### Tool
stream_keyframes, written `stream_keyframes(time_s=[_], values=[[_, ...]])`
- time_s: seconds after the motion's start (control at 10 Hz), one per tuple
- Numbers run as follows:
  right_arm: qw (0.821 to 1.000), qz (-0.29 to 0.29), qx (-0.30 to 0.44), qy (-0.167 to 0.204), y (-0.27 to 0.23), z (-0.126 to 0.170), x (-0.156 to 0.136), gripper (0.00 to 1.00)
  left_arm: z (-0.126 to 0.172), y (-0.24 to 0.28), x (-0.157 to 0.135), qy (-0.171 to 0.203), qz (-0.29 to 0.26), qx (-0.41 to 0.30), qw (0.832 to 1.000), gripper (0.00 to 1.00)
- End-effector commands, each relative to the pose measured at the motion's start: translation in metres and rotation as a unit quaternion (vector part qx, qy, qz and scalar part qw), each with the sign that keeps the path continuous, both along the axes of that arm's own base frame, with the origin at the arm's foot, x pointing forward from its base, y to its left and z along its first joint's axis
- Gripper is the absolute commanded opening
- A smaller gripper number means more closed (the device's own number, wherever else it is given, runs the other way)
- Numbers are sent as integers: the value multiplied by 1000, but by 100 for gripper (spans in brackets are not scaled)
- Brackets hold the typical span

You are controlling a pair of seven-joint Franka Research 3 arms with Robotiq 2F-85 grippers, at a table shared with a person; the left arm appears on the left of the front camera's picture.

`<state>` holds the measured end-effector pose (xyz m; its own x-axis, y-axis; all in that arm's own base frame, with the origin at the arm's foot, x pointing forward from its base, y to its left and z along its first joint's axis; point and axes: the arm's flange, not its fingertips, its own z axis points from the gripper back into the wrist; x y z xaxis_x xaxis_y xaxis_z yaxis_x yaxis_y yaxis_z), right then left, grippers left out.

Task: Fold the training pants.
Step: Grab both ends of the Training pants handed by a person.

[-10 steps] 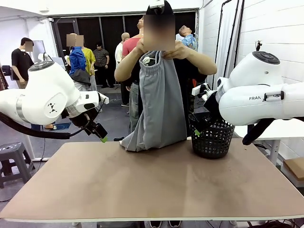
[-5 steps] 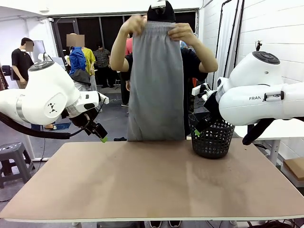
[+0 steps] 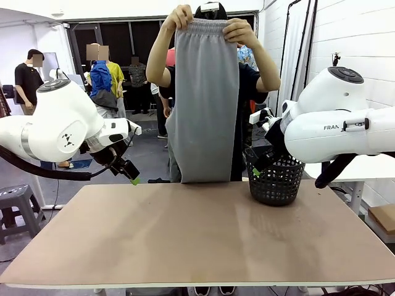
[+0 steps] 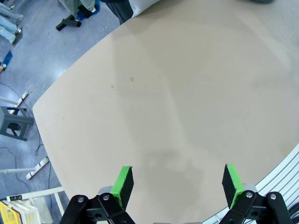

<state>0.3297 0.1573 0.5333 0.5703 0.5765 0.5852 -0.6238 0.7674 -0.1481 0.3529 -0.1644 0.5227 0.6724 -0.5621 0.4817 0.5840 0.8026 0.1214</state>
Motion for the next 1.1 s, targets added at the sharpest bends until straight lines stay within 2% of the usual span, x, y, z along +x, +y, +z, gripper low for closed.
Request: stream_keyframes(time_s=[0.0, 1.0], values=[[1000, 1, 1, 1, 0, 0, 0, 100, 1, 0, 2, 1, 1, -1, 1000, 100], [1000, 1, 1, 1, 0, 0, 0, 100, 1, 0, 2, 1, 1, -1, 1000, 100]])
